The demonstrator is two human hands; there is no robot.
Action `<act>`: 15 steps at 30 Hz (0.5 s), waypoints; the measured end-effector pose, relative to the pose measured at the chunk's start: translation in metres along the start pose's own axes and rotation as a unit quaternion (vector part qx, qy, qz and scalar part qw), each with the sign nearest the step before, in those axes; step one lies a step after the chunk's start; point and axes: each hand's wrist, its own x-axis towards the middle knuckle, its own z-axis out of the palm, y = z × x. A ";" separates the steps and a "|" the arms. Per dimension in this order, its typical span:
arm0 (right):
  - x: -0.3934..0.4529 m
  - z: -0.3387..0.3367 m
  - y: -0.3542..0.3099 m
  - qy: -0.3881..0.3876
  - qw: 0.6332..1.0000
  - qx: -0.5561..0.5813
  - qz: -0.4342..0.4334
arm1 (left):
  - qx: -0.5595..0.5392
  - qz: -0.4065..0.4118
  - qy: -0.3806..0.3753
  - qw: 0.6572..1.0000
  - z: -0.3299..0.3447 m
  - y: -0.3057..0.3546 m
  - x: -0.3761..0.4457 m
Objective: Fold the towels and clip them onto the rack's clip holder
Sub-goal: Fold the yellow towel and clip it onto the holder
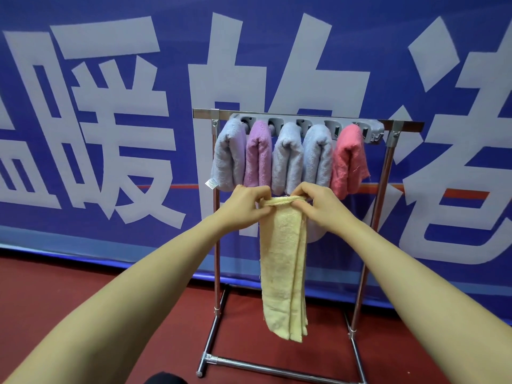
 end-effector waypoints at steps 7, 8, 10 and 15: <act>0.012 0.001 -0.008 0.080 0.996 -0.007 -0.039 | -0.111 -0.075 0.064 0.989 -0.001 0.009 -0.001; 0.014 0.000 -0.012 0.109 0.994 0.008 -0.030 | -0.147 -0.087 0.077 0.982 0.000 0.012 -0.002; 0.021 -0.003 -0.019 0.153 0.988 0.035 -0.014 | -0.238 -0.106 0.092 0.961 0.002 0.017 -0.004; 0.032 -0.018 -0.032 0.215 0.975 0.015 -0.061 | -0.255 -0.173 0.049 0.950 0.028 0.009 -0.007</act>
